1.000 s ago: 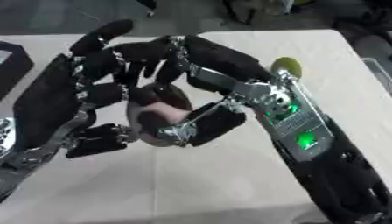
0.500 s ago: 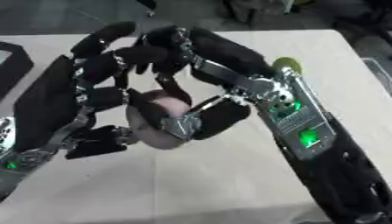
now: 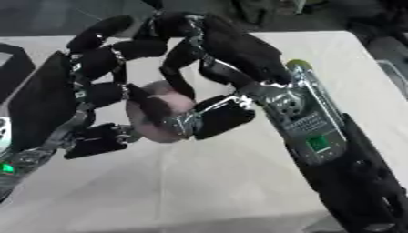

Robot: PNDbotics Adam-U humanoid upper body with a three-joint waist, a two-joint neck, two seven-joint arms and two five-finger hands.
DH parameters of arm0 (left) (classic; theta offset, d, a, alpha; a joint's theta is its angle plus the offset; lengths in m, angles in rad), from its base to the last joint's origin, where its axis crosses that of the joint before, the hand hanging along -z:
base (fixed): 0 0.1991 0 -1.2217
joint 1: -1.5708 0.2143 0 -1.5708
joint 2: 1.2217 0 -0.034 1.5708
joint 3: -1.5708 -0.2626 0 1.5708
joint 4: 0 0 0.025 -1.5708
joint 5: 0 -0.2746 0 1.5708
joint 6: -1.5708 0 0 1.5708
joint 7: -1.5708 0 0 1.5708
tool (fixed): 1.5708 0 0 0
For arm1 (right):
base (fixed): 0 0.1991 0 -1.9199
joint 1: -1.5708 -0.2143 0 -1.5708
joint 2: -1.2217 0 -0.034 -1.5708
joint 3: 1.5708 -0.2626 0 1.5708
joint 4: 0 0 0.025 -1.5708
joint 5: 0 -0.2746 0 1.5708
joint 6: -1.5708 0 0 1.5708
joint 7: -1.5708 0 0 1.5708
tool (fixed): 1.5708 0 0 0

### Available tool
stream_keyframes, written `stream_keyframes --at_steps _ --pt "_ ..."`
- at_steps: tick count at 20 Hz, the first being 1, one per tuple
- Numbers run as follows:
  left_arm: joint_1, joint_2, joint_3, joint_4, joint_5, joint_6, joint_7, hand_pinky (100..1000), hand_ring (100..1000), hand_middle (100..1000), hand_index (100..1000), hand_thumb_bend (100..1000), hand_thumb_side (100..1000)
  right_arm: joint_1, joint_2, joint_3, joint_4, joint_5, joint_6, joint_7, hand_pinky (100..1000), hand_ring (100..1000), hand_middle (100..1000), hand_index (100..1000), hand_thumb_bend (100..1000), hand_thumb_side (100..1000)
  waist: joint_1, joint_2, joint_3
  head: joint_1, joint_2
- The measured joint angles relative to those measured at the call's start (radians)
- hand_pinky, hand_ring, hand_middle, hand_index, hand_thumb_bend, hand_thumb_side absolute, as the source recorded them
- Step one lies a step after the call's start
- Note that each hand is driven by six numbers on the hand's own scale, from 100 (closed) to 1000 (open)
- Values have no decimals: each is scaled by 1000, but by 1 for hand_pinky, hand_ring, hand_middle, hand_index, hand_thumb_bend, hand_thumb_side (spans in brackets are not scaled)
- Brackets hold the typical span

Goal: Pick up the objects with one hand, pass them to the other hand, and then place them into the box on the other side of the table.

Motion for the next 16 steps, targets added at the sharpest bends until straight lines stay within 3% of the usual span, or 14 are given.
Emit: stream_keyframes --at_steps 4,7,9,11,14,16 --pt "4 1 11 0 -10 11 0 965 307 817 502 100 100 -1 -2 -2 0 47 -21 -23 679 684 692 511 100 277 0 0 0 2 0" --pt "4 5 17 0 -19 19 0 965 312 816 501 100 100 -6 -6 -5 0 78 -37 -38 704 702 716 654 100 231 0 0 0 3 0" --pt "4 8 18 0 -23 24 1 966 314 815 501 100 100 -10 -9 -7 0 93 -51 -42 749 734 750 757 109 115 0 0 0 3 0" --pt "4 8 20 0 -27 25 1 966 315 815 501 100 100 -11 -10 -8 0 110 -74 -27 789 758 771 790 121 134 0 0 0 4 0" --pt "4 9 20 -1 -30 24 2 967 318 813 500 100 100 -22 -15 -16 2 131 -114 13 799 753 759 701 100 139 0 0 0 5 0" --pt "3 9 20 -1 -33 23 2 968 320 812 499 100 100 -28 -19 -20 4 133 -131 28 764 724 731 516 100 144 0 0 0 5 0"
